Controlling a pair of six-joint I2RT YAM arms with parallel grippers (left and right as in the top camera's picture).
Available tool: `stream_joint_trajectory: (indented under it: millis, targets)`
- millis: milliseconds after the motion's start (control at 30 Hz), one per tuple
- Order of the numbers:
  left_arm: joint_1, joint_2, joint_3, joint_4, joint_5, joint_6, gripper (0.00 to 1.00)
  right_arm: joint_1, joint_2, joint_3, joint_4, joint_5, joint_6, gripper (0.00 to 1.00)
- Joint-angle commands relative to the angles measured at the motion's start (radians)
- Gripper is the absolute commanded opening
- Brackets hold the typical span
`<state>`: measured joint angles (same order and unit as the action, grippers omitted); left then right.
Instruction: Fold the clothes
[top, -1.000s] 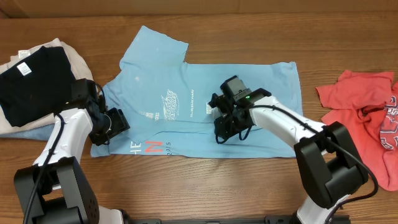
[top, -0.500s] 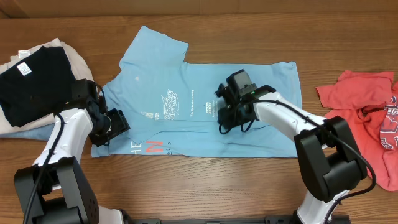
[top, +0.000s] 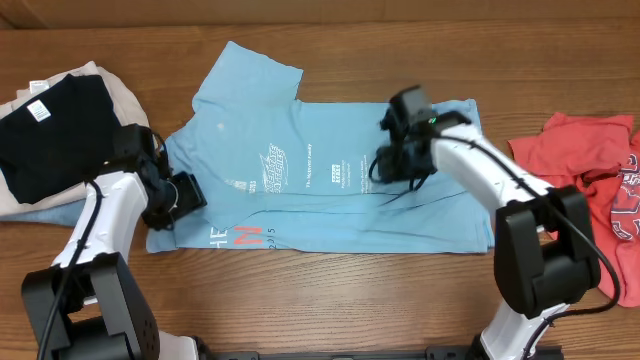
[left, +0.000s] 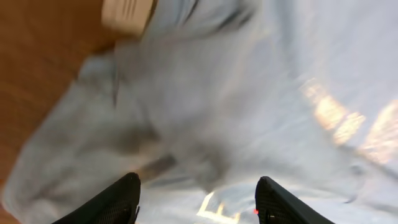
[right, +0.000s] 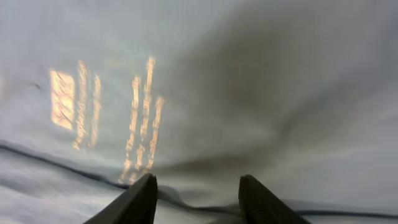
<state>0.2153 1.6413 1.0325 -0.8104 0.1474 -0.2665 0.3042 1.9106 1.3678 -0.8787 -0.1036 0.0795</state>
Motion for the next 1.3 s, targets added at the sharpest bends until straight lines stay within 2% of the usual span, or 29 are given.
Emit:
stream_joint_trajectory:
  millis: [0,100,167,267,500,667,867,1167,1267]
  targets:
    - [-0.022,-0.030,0.146,-0.022,0.063,0.097,0.64,-0.071,-0.015,0.184,-0.074,0.023,0.012,0.49]
    - [-0.043,-0.027,0.289,-0.086,0.063,0.110,0.66,-0.122,-0.015,0.331,-0.181,0.020,0.010,0.62]
    - [-0.055,-0.023,0.397,-0.114,0.063,0.110,0.69,-0.151,-0.015,0.427,-0.259,0.021,-0.010,0.66]
    - [-0.070,-0.009,0.527,-0.121,0.065,0.109,0.73,-0.179,-0.015,0.531,-0.348,0.021,-0.050,0.77]
    - [-0.079,0.130,0.769,-0.120,0.093,0.115,0.77,-0.197,-0.015,0.590,-0.384,0.020,-0.061,0.90]
    - [-0.087,0.296,0.883,-0.060,0.142,0.175,0.79,-0.197,-0.015,0.590,-0.391,-0.003,-0.061,0.93]
    - [-0.098,0.480,0.911,0.110,0.194,0.174,0.80,-0.197,-0.015,0.589,-0.407,-0.005,-0.061,0.93]
    - [-0.105,0.680,0.911,0.245,0.190,0.174,0.79,-0.197,-0.015,0.589,-0.418,-0.005,-0.061,0.93]
    - [-0.104,0.710,0.911,0.245,0.131,0.176,0.79,-0.197,-0.015,0.589,-0.421,-0.005,-0.061,0.93]
